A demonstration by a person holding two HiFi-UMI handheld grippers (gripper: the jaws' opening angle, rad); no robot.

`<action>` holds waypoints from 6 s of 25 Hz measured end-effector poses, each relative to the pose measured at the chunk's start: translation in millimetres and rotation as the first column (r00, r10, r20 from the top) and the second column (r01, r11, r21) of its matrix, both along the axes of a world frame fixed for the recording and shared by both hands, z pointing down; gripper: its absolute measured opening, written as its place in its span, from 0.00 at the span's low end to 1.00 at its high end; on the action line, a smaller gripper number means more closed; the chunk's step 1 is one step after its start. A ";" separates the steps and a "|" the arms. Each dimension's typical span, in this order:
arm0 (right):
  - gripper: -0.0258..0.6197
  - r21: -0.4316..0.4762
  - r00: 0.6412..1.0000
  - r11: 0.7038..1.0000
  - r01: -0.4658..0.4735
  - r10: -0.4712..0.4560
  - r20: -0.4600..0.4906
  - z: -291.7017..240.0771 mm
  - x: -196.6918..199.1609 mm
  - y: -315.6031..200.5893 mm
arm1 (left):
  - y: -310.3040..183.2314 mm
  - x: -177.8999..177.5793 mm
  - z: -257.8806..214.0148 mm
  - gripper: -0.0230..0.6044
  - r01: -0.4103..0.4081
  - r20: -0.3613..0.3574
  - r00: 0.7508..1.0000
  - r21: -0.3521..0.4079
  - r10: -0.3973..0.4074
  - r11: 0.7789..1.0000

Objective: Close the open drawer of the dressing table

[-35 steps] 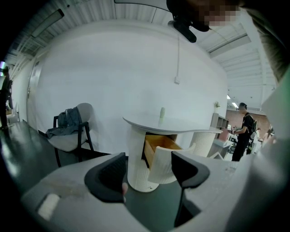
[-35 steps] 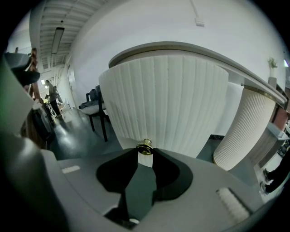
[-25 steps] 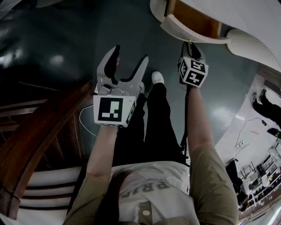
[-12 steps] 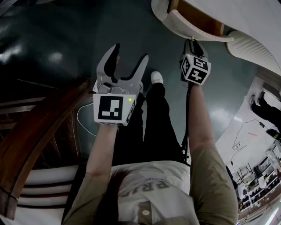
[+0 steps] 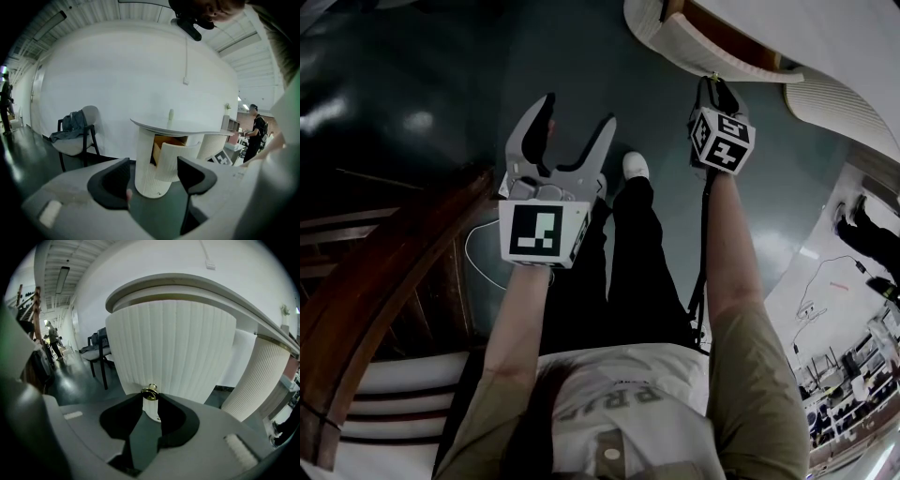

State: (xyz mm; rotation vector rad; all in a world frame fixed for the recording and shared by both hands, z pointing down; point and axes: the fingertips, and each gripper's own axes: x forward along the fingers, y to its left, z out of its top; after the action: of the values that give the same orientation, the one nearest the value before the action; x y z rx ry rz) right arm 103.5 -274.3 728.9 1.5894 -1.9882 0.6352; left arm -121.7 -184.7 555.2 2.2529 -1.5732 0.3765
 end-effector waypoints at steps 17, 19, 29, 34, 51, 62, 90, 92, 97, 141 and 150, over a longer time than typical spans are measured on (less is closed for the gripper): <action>0.20 0.009 1.000 1.000 -0.012 0.012 -0.013 -1.7 2.1 -28.8 | -4.7 -3.9 2.7 0.57 0.014 -0.002 1.000 -0.021 -0.014 1.000; 0.20 0.009 1.000 1.000 -0.008 0.008 -0.013 -2.0 2.7 -32.2 | -5.8 -4.0 3.3 0.57 0.017 -0.001 1.000 -0.022 -0.017 1.000; 0.20 0.008 1.000 1.000 -0.009 0.009 -0.018 -8.3 3.1 -53.1 | -12.5 -9.8 -1.9 0.57 0.038 -0.004 0.999 -0.019 -0.038 0.999; 0.20 0.016 1.000 1.000 -0.011 0.012 -0.023 -9.0 5.1 -64.6 | -15.6 -9.5 -0.6 0.57 0.038 -0.001 0.999 -0.022 -0.038 0.999; 0.20 0.037 1.000 0.999 -0.022 0.022 -0.006 -8.3 7.4 -91.9 | -33.6 0.7 4.9 0.57 0.030 -0.001 1.000 -0.014 -0.030 0.999; 0.20 0.046 0.999 0.998 -0.032 0.031 0.015 -8.2 7.8 -104.0 | -52.9 9.4 6.6 0.57 -0.007 0.021 1.000 0.014 0.006 1.000; 0.04 0.060 0.993 0.992 -0.110 0.106 0.058 -82.3 29.0 -29.8 | -6.7 -9.3 -41.4 0.57 0.022 -0.005 1.000 -0.008 -0.022 1.000; 0.04 0.091 0.989 0.988 -0.129 0.120 0.090 -125.4 40.5 -1.2 | 19.6 -21.4 -62.3 0.57 0.043 -0.008 0.999 -0.020 -0.044 0.999; 0.04 0.273 0.974 0.947 -0.171 0.120 0.194 -262.7 44.5 49.4 | 55.8 -61.3 -131.2 0.57 0.019 0.002 1.000 0.066 -0.019 0.998; 0.04 0.691 0.978 0.705 -0.160 0.017 0.209 -585.0 71.9 249.9 | 123.3 58.8 -403.7 0.05 -0.081 0.018 0.996 0.535 0.085 0.841; 0.04 0.702 0.988 0.698 -0.144 0.059 0.144 -585.9 75.6 243.6 | 116.9 59.2 -403.0 0.05 -0.100 0.078 0.995 0.541 0.068 0.835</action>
State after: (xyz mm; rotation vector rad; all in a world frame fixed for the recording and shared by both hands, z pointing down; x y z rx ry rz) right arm 179.1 -30.8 143.0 2.1468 -2.4091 -0.0652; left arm -62.4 -67.8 152.2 2.7594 -1.7859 -0.0010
